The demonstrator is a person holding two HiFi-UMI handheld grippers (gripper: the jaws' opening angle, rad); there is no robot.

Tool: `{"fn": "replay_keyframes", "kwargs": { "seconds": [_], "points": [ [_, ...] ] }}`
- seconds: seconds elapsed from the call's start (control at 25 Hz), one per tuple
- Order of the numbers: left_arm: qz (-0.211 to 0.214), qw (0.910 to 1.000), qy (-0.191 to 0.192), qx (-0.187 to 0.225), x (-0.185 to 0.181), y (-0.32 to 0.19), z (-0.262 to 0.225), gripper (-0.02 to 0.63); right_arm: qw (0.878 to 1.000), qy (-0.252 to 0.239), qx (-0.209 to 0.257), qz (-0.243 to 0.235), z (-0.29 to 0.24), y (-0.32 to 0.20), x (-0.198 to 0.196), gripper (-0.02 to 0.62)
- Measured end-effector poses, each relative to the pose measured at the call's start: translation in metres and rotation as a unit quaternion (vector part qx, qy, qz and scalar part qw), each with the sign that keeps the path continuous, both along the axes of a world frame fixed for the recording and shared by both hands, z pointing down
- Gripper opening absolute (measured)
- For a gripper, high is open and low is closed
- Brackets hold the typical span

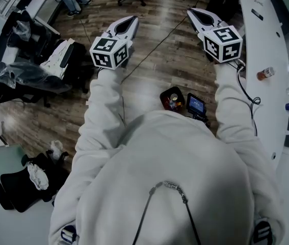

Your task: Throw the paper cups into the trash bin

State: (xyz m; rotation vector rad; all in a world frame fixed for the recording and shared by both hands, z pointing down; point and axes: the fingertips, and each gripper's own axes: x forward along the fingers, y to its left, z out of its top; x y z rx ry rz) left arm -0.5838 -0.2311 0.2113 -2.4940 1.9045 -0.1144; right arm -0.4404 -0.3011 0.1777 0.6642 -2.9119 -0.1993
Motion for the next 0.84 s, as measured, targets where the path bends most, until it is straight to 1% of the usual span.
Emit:
{"fn": "replay_keyframes", "kwargs": {
  "seconds": [0.2, 0.36, 0.6, 0.68, 0.84],
  "points": [
    [0.007, 1.0, -0.001, -0.005, 0.006, -0.002, 0.006, 0.003, 1.0, 0.0, -0.007, 0.001, 0.006, -0.001, 0.006, 0.018],
    [0.003, 1.0, -0.001, -0.002, 0.002, -0.001, 0.001, 0.003, 1.0, -0.004, -0.008, -0.002, 0.003, -0.006, 0.008, 0.018],
    [-0.007, 0.9998, -0.006, 0.016, -0.014, 0.002, -0.017, 0.003, 1.0, -0.006, 0.009, -0.018, -0.011, -0.004, -0.015, 0.018],
    [-0.009, 0.9999, 0.001, 0.009, -0.013, 0.012, -0.005, 0.003, 1.0, 0.0, 0.004, -0.02, -0.003, 0.006, -0.016, 0.018],
    [-0.009, 0.9993, 0.024, -0.026, -0.001, 0.044, 0.029, 0.003, 0.999, 0.016, -0.028, -0.017, 0.026, 0.037, -0.003, 0.018]
  ]
}}
